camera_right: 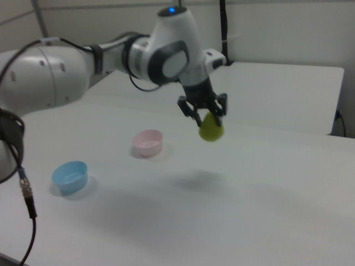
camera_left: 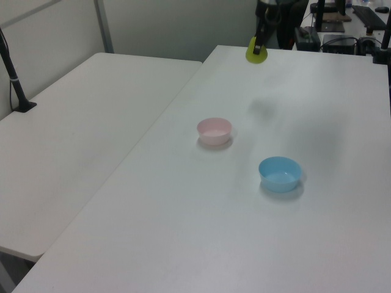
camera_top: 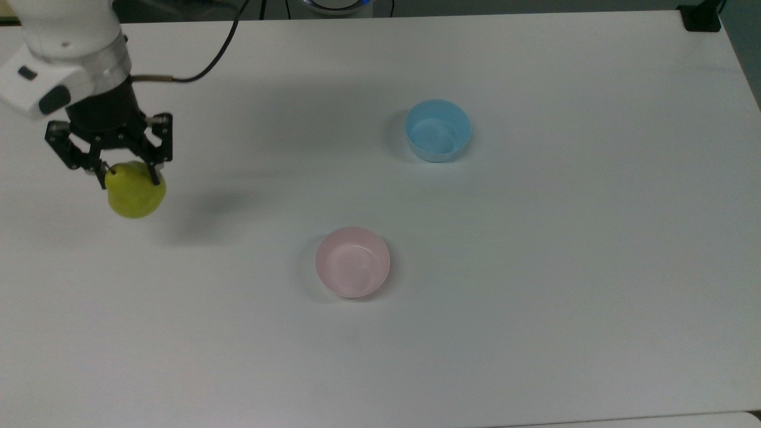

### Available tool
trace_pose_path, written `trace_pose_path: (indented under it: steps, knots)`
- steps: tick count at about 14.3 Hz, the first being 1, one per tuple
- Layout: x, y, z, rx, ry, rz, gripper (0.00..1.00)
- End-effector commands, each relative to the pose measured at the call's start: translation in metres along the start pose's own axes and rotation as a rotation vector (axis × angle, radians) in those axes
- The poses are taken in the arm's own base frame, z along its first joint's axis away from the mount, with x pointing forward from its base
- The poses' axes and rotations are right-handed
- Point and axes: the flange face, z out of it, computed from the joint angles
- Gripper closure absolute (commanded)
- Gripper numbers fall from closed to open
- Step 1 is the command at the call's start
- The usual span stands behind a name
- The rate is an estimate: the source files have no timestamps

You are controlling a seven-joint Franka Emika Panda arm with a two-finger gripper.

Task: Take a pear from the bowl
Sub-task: 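Carry the pear away from the bowls and lower it to the table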

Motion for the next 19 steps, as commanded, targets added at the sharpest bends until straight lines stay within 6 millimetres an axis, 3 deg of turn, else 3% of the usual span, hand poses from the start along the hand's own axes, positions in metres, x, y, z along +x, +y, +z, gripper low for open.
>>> trace_pose_path:
  steps: [1,2,8,12,16,18,19]
  knots:
    - [0.002,0.022,0.044,-0.016,0.025,-0.011,0.91]
    - [-0.003,0.030,0.065,-0.022,0.017,-0.002,0.91]
    - [-0.012,0.038,0.118,-0.020,-0.014,0.001,0.91]
    - [-0.013,0.035,0.141,-0.024,-0.014,-0.001,0.91]
    - [-0.013,0.035,0.144,-0.024,-0.012,-0.002,0.87]
    - [-0.014,0.037,0.144,-0.024,-0.009,0.014,0.52]
    - [-0.014,0.039,0.141,-0.024,-0.005,0.023,0.19]
